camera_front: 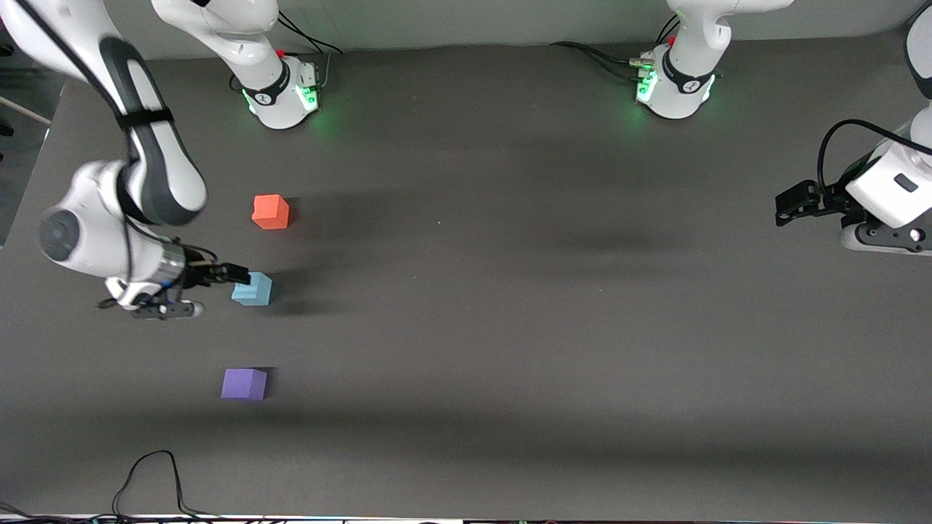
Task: Place blue block between orange and purple blocks
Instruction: 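Open the right gripper to release the blue block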
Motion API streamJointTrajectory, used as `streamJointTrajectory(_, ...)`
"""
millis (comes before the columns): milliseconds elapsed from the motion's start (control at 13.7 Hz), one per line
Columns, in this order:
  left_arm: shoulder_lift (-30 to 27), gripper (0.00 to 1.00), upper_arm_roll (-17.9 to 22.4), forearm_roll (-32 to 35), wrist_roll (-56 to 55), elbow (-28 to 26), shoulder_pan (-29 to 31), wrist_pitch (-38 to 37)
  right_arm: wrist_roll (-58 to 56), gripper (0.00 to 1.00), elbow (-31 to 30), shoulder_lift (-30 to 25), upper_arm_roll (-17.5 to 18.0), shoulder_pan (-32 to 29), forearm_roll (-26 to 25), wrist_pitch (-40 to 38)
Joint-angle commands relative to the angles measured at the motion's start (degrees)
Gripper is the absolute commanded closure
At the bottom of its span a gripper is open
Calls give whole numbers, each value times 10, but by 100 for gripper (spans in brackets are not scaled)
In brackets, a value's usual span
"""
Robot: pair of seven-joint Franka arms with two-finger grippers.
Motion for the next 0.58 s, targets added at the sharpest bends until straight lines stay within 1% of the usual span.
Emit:
streamJointTrajectory(0, 2, 0, -1, -7, 2, 9, 3, -4, -19, 0, 4, -102, 1, 10, 0, -78)
streamJointTrajectory(73, 2, 0, -1, -7, 3, 9, 3, -4, -22, 0, 31, -119, 1, 16, -1, -116)
streamJointTrajectory(218, 3, 0, -1, -7, 2, 9, 3, -4, -20, 0, 105, -122, -14, 56, -4, -200)
streamJointTrajectory(291, 3, 0, -1, -7, 2, 9, 3, -4, -15, 0, 135, -122, -38, 94, -16, -227)
streamJointTrajectory(364, 3, 0, -1, -7, 2, 9, 3, -4, -14, 0, 155, -122, -70, 132, -25, -253)
streamJointTrajectory(510, 3, 0, -1, -7, 2, 9, 3, -4, -17, 0, 192, -122, -139, 202, -26, -297)
